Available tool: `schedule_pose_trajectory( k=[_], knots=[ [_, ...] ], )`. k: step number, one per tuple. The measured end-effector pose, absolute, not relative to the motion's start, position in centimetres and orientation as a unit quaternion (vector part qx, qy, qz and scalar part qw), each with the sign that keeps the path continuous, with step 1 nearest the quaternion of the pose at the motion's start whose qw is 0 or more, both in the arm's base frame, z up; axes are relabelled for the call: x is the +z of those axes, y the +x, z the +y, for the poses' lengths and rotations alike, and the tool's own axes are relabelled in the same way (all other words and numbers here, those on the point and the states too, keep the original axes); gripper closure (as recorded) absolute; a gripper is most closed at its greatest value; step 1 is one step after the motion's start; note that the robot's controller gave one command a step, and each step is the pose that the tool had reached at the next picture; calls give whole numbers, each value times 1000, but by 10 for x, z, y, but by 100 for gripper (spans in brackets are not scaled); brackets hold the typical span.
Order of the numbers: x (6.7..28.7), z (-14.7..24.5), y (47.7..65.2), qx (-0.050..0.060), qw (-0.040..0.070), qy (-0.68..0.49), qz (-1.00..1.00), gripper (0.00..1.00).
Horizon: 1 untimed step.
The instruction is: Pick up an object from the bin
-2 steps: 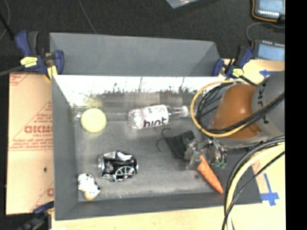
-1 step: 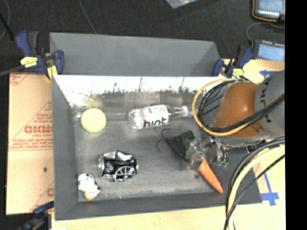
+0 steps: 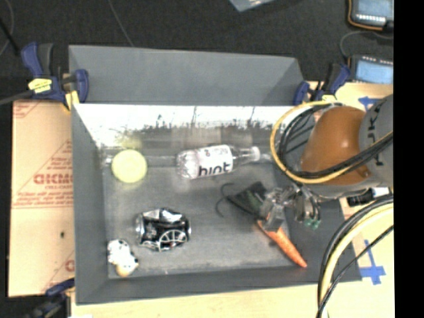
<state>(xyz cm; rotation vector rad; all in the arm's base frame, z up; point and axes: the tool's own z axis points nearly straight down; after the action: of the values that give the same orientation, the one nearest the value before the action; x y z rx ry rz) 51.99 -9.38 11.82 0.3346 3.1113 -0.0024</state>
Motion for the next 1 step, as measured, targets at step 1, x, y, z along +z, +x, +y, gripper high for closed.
schedule_pose_trajectory(
  k=[1],
  knots=[
    [140, -94, 522, -1, 10, 107, 994, 100]
  ],
)
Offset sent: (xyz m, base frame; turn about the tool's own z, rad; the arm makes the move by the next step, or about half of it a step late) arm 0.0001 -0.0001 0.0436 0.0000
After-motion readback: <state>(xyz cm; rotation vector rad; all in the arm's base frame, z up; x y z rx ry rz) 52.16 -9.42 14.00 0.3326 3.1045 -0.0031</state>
